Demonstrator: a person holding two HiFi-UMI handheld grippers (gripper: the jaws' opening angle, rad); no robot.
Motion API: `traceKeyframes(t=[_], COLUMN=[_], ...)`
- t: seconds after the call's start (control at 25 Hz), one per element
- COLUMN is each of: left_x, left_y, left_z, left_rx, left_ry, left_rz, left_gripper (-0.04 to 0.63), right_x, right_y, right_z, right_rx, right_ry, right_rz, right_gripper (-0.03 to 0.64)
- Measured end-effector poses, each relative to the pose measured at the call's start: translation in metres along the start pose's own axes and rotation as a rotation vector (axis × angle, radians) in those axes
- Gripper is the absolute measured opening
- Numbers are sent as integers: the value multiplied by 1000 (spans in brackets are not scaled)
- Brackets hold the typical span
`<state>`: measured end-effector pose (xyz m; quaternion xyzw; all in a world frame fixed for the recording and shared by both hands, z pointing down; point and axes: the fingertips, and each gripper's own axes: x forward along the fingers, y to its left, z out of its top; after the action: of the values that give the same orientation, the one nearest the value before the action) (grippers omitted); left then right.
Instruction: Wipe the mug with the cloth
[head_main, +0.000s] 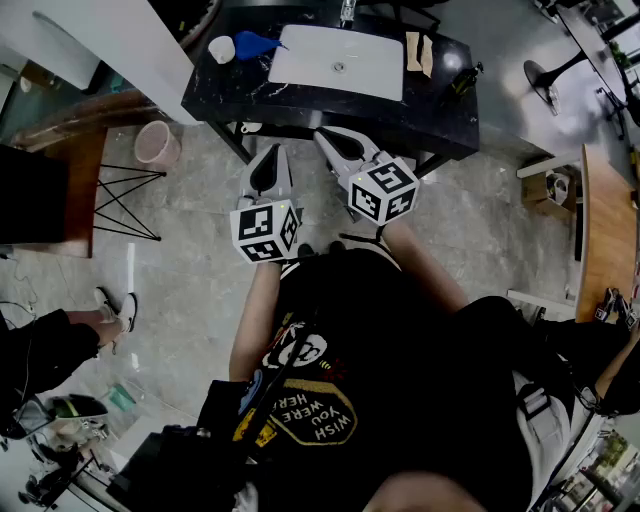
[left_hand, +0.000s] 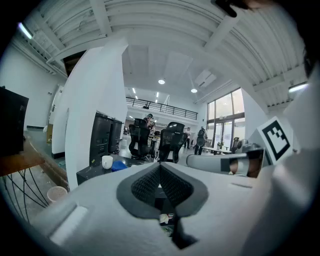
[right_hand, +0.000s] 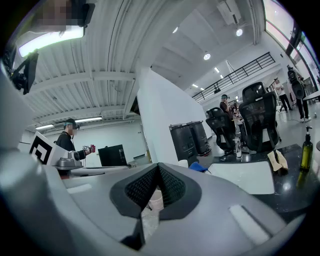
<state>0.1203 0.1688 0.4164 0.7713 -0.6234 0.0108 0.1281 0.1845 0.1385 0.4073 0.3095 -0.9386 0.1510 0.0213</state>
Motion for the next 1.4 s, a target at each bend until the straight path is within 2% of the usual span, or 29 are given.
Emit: traceKeyframes(t=[0.44,0.64,0.84,1.16,1.4], left_x=[-2,-3,-3,6,17], left_y=[5,12,19,47,67], left_z=[-2,-3,-8,-17,-13], left_rx=[-6,-14,-19,-41,-7], left_ry=[12,15,22,51,49], left_rz=[-2,-1,-8,-46,-68], left_gripper=[5,5,5,5,5], right_x=[4,8,15,40,60], right_y=[3,7,10,14,14], right_z=[-3,-2,-7,-16,-22], right_rx=[0,56,39,41,27], right_ry=[8,-26,-4,23,44], right_rz=[-5,23,11,-6,-21], right_gripper=[2,2,3,3,3])
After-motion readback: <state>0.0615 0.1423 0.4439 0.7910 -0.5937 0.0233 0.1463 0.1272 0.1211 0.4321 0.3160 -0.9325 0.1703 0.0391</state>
